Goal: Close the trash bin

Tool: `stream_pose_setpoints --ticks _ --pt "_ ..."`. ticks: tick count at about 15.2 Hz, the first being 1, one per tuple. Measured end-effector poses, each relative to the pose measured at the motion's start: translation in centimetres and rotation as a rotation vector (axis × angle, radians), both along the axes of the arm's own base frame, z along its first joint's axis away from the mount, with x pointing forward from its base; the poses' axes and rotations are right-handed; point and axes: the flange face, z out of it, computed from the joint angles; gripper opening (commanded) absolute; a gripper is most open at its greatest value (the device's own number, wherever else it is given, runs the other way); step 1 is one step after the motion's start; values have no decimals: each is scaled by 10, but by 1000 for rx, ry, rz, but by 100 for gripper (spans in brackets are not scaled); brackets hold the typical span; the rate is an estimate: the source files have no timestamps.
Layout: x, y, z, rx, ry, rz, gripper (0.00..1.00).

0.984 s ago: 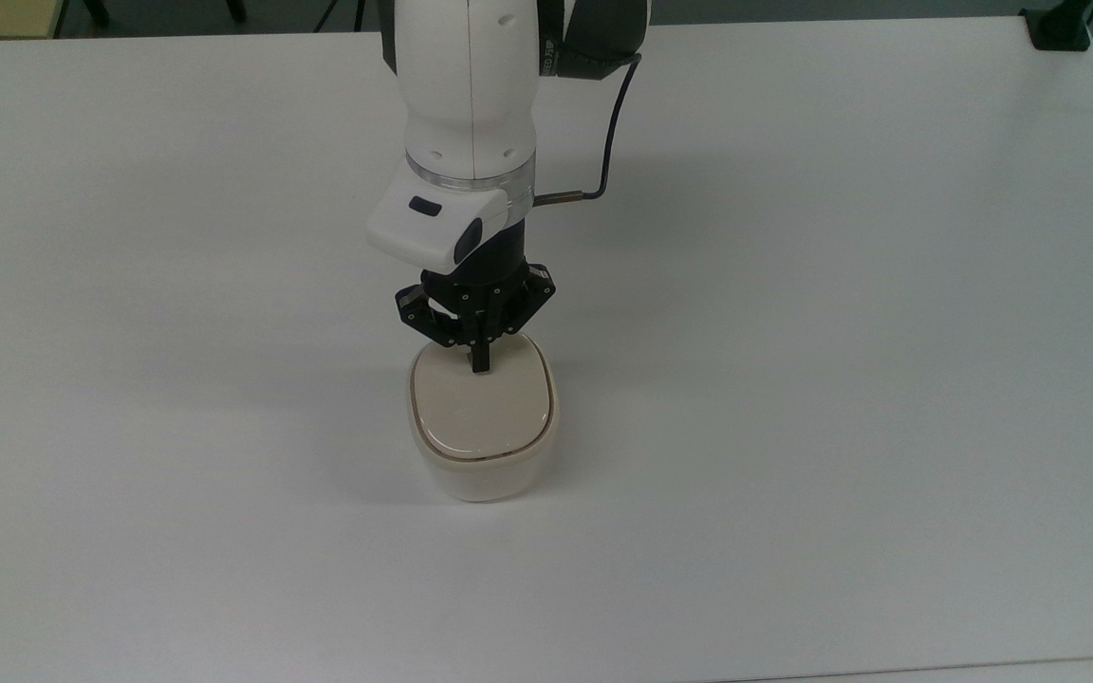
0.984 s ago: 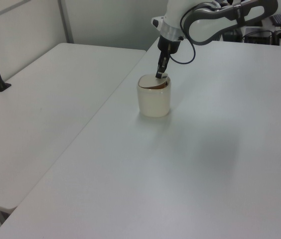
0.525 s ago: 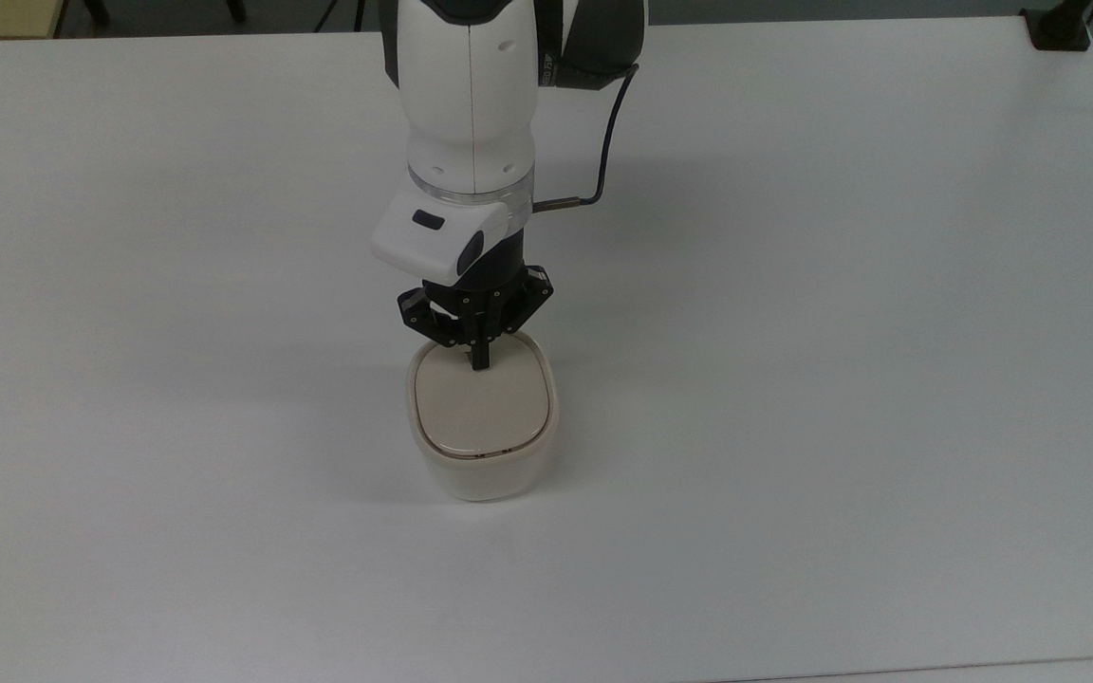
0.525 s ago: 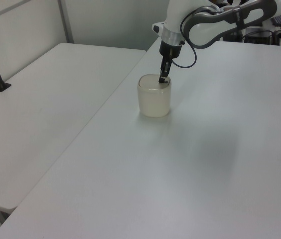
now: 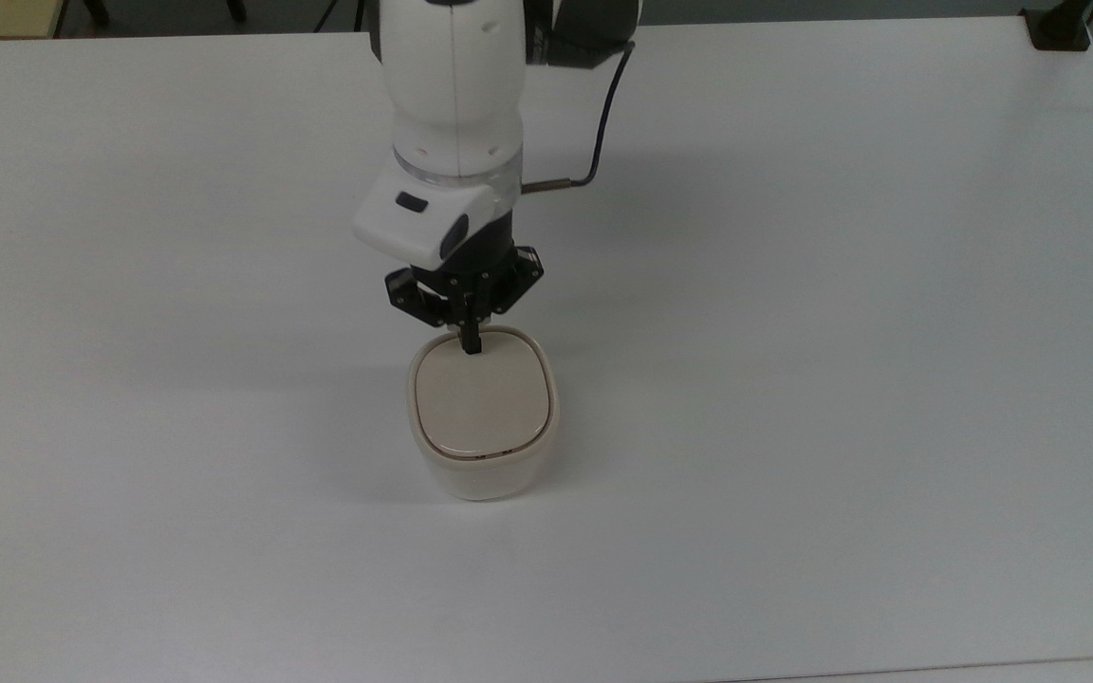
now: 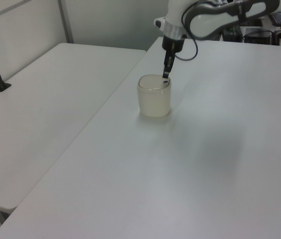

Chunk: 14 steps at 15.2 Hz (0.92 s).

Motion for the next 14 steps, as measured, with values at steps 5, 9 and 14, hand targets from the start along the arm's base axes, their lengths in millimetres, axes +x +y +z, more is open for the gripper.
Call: stream_pose_setpoints --ticks 5,9,14 --pt "-41 -30 59 17 131 -89 0" --pt "-70 -39 100 -10 169 -171 0" --pt "-101 -40 132 -25 189 -201 11"
